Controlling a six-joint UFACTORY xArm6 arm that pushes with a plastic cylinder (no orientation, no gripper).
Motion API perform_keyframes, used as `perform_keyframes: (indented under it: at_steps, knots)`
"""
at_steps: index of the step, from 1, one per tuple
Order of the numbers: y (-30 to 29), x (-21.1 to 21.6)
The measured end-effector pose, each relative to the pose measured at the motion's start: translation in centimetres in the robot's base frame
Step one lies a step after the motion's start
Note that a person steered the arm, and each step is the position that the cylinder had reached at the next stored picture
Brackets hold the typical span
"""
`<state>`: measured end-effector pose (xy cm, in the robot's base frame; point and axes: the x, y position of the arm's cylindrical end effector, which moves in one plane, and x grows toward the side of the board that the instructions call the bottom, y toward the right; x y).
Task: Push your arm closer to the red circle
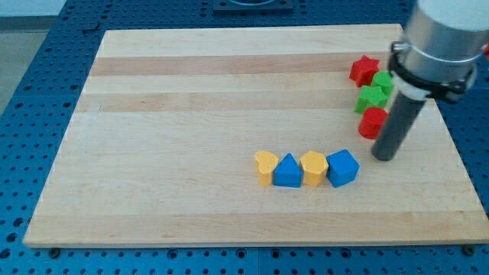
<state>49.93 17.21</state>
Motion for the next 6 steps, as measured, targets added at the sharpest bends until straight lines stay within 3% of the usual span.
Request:
perform_keyframes:
  at_steps: [3,4,6]
  knots:
    - [-10.6,-3.2]
    - [-10.6,-3.7]
    - [-5.0,-5.6]
